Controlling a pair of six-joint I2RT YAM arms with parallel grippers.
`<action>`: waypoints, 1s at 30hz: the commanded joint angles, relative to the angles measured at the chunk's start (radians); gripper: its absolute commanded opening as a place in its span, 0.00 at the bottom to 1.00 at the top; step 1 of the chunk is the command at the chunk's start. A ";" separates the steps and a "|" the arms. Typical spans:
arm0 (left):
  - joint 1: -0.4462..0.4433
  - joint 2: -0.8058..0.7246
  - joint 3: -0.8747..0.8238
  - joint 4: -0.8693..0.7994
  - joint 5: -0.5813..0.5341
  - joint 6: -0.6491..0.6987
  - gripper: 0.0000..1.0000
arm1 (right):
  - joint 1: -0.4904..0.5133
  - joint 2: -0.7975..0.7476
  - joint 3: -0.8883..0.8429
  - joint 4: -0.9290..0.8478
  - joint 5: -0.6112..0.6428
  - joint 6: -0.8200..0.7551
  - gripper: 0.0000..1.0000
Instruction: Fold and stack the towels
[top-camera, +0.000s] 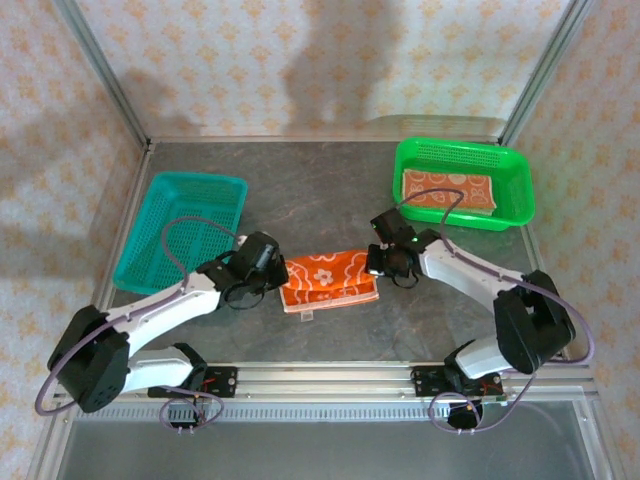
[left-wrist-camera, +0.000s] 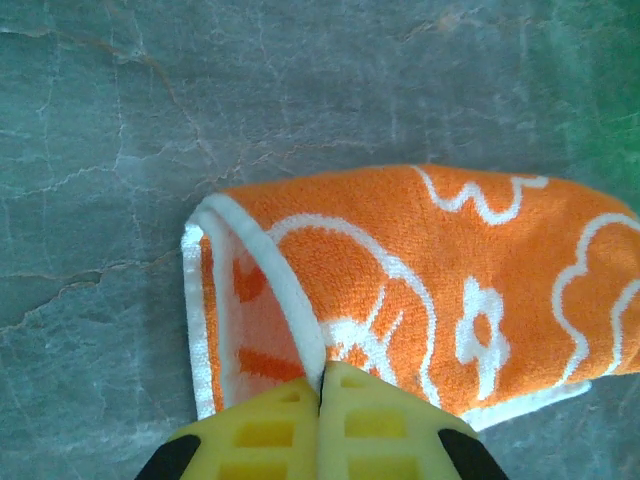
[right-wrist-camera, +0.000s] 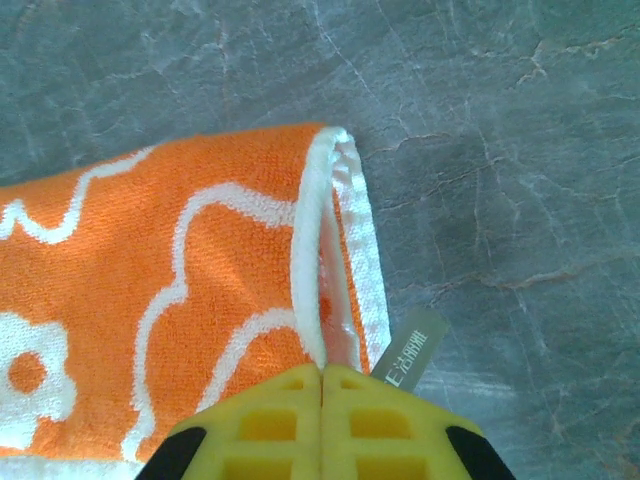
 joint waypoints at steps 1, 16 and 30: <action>-0.031 -0.039 -0.045 -0.046 -0.021 -0.066 0.00 | 0.004 -0.037 -0.020 -0.055 0.006 -0.002 0.00; -0.121 -0.102 -0.237 0.046 -0.048 -0.190 0.00 | 0.007 -0.058 -0.174 0.029 -0.039 0.058 0.00; -0.116 -0.085 -0.156 -0.034 -0.100 -0.112 0.58 | 0.011 -0.040 -0.092 0.018 -0.020 0.006 0.38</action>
